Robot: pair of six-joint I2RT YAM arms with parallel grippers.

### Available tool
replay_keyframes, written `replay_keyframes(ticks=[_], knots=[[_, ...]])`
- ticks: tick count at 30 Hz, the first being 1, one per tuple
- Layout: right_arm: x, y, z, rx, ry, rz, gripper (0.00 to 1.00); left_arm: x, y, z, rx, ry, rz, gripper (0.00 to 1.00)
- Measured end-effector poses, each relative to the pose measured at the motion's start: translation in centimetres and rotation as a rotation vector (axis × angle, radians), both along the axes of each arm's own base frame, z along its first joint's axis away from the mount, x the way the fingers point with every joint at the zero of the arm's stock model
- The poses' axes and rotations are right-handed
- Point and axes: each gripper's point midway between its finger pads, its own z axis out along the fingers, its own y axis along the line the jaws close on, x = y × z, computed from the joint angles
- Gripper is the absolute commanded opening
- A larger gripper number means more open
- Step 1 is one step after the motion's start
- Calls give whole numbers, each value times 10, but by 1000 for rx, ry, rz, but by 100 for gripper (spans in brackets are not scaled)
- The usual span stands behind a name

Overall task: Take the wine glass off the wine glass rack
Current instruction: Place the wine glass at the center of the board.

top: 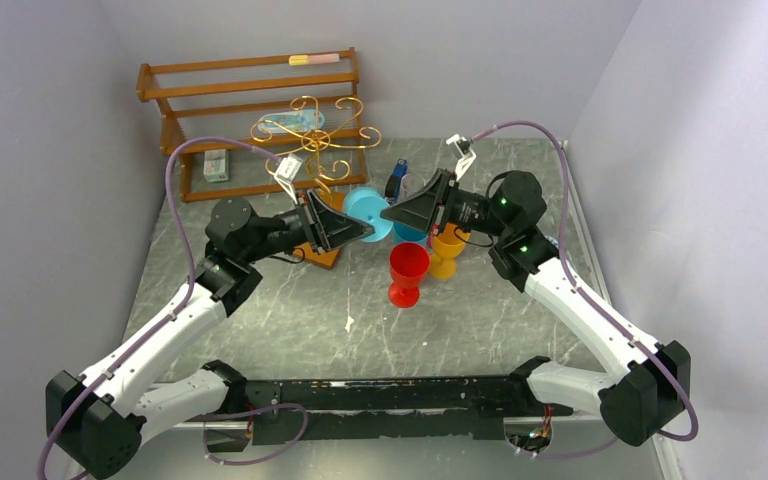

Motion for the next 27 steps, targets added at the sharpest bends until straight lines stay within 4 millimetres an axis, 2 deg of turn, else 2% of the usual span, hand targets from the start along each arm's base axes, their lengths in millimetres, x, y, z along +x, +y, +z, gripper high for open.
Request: replay_keyframes(ticks=[1, 4, 6, 8, 12, 15, 21, 27], knots=[[-1, 0, 1, 2, -2, 2, 2, 0, 0, 1, -4, 1, -1, 6], [-2, 0, 3, 6, -11, 6, 2, 0, 0, 2, -8, 4, -3, 5], [-2, 0, 3, 7, -14, 9, 8, 0, -1, 2, -10, 3, -4, 5], [-3, 0, 3, 7, -14, 10, 17, 0, -1, 2, -11, 3, -5, 5], [-3, 0, 1, -1, -15, 8, 43, -2, -1, 2, -4, -26, -15, 5], [-2, 0, -5, -26, -3, 3, 54, -8, 1, -2, 41, -104, -39, 5], [4, -7, 0, -91, -50, -72, 60, -20, 11, -19, 190, -291, -62, 5], [19, -31, 22, -104, -175, -279, 61, -54, 33, -22, 223, -587, -76, 5]])
